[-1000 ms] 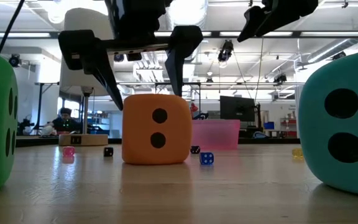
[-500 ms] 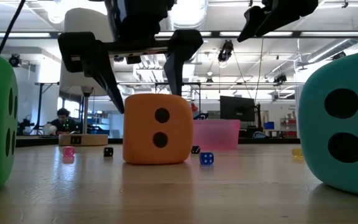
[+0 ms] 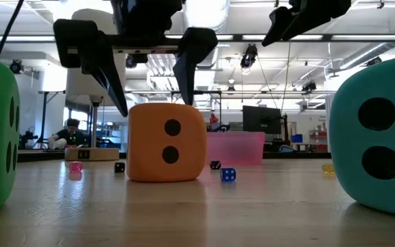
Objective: Pick & Place Dice
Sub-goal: Put the big orange dice into the red container
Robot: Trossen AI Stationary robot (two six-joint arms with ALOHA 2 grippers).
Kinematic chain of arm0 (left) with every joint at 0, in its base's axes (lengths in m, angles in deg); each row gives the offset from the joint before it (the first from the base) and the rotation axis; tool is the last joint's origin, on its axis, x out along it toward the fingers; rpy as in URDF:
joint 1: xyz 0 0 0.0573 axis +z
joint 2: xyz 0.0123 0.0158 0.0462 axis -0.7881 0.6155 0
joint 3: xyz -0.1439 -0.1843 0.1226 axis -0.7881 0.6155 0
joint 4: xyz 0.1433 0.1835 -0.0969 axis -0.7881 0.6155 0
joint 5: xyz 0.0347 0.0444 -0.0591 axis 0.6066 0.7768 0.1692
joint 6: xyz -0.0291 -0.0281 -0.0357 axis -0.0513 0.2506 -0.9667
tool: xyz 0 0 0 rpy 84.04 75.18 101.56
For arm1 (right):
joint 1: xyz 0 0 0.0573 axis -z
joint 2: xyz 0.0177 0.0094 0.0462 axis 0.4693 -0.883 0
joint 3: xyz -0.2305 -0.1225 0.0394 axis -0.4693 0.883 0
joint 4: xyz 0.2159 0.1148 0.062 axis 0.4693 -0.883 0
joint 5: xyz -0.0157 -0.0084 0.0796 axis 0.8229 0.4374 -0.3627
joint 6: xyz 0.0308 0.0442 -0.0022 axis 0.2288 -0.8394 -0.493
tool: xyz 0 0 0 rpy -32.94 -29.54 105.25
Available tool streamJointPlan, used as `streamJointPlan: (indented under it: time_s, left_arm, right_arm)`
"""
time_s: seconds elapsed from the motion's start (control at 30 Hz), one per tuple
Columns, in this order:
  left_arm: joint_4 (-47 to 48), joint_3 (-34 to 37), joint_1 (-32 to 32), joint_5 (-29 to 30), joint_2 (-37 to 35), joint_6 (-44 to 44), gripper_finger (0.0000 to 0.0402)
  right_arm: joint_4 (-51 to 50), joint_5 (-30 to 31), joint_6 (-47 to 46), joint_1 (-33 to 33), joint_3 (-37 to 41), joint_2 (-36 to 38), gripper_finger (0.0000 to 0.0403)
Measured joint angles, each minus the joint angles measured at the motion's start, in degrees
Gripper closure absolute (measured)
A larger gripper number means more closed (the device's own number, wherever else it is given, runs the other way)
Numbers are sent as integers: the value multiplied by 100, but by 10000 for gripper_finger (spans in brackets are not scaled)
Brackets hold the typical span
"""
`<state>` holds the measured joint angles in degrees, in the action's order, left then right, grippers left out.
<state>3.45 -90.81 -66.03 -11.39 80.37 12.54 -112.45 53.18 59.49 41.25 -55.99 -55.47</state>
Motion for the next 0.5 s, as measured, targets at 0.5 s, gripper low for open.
streamJointPlan:
  time_s: [0.5]
  left_arm:
    - [11, -119, 41, -62, 46, 146, 11]
  right_arm:
    - [0, 2, 7, 1, 0, 0, 3]
